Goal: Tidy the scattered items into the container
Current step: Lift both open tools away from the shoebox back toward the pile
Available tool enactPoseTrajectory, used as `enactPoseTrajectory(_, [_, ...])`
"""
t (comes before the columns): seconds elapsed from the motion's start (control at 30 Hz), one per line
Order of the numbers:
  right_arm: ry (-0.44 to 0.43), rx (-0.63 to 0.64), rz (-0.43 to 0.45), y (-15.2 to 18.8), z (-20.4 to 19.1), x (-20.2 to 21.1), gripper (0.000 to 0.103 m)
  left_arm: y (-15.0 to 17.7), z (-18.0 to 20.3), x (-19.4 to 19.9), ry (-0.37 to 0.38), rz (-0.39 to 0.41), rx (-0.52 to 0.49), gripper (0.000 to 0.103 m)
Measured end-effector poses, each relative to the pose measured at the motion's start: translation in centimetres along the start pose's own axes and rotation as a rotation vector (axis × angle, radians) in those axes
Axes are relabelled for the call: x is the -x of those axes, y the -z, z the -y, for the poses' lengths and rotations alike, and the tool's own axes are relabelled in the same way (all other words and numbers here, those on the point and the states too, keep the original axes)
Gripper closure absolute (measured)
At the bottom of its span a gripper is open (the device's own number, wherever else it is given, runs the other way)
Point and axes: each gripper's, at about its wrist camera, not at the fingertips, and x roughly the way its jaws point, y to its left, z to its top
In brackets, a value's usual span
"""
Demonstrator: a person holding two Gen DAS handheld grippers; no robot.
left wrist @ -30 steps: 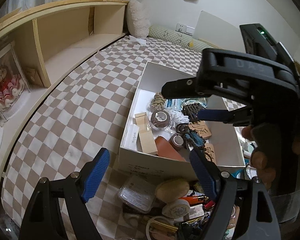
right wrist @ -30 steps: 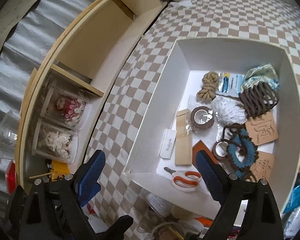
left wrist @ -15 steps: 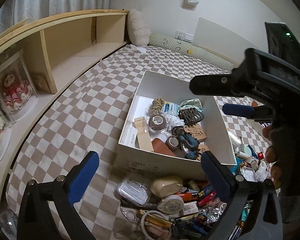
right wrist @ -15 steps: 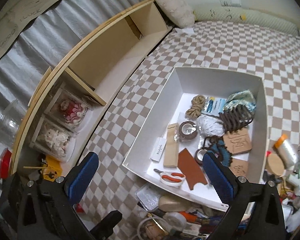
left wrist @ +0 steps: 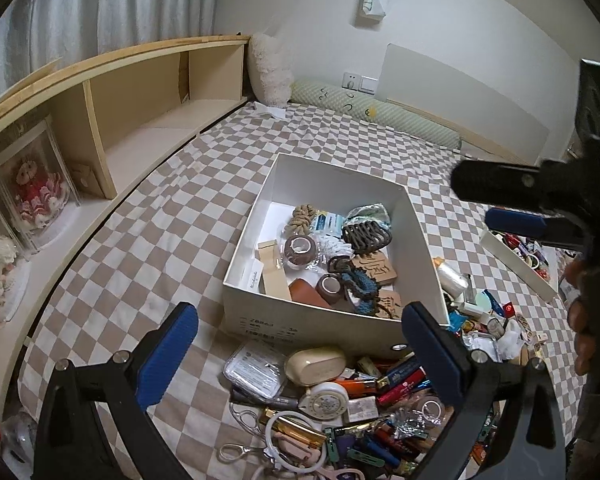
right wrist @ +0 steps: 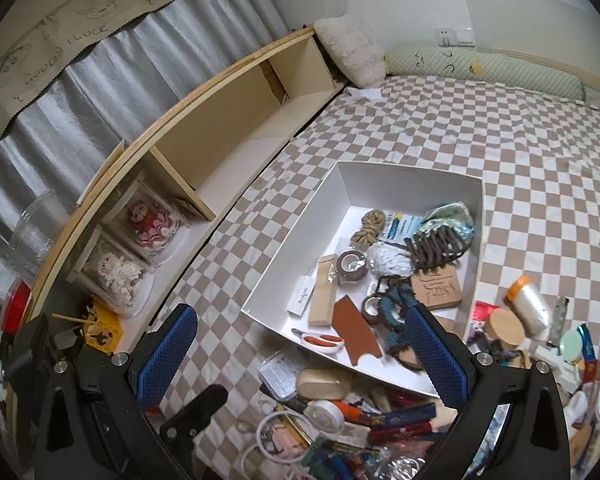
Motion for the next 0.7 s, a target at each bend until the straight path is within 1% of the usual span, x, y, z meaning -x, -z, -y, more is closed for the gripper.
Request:
enactPoseTrajectory(0.13, [0.018,0.009,0.019,0.7,0.8,1.6,0.0,0.3,1.1,0.4,0.005,0.01,-0.009,0.001])
enactPoseTrajectory(0.33, [0.067,0.02,0.029,2.0,2.6,3.7,0.0,0.6,2.8,1.1,0.015,0.02,-0.027,0.001])
enactPoseTrajectory(0.53, [0.094,-0.003,0.051,3.5,4.6,6.1,0.0,1.0,4.4,1.6,0.037,0.028,-0.029,0.001])
enactPoseTrajectory(0.7, [0.114,-0.023,0.076,4.5,6.1,8.2,0.0,1.3,6.0,2.0,0.046,0.036,-0.051,0.001])
